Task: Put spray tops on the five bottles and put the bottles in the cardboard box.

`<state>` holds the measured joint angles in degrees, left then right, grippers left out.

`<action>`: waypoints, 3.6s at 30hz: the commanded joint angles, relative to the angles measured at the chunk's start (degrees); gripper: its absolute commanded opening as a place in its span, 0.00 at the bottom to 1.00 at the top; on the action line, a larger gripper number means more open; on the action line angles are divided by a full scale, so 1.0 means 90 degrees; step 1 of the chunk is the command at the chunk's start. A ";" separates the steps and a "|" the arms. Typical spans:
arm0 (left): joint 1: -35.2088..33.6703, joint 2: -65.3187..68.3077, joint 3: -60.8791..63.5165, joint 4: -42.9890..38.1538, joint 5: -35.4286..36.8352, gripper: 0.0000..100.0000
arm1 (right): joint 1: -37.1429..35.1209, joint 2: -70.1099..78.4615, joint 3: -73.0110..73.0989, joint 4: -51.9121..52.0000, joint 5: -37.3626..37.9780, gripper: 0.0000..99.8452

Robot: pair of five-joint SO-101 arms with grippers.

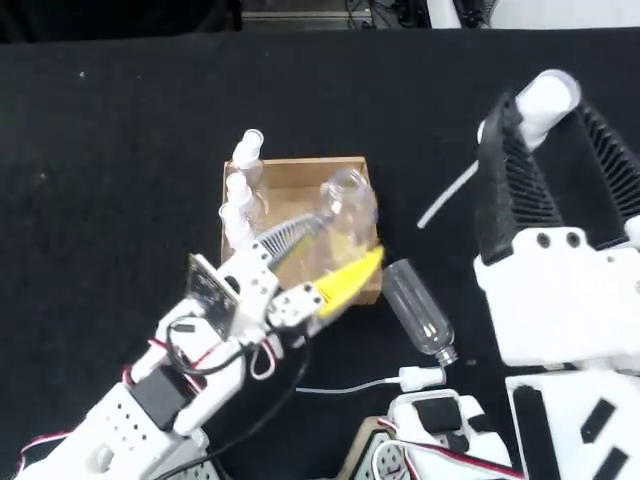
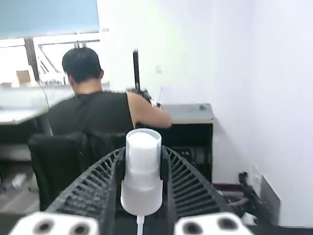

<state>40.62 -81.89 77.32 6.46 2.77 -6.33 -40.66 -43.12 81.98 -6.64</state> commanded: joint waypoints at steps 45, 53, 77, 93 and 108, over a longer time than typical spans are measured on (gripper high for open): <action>0.0464 -0.0107 0.1333 -0.1612 0.0049 0.04 | -0.0821 -0.0044 0.2242 -0.0947 -0.0459 0.02; 0.0464 -0.0107 0.1333 -0.1612 0.0049 0.04 | -0.1328 -0.0151 0.2281 0.0186 -0.0459 0.02; 0.0415 -0.0107 0.1402 -0.1612 0.0049 0.04 | -0.2149 -0.2144 0.3775 0.1084 0.0332 0.18; 0.0474 -0.0107 0.1392 -0.1612 0.0049 0.04 | -0.2168 -0.4508 0.8317 0.0176 0.1162 0.28; 0.1245 -0.0098 0.1626 -0.1651 -0.0742 0.04 | -0.2178 -0.4508 0.8308 0.0498 0.1162 0.30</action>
<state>49.05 -81.80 92.79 -6.90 1.27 -25.49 -81.27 31.43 85.67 3.56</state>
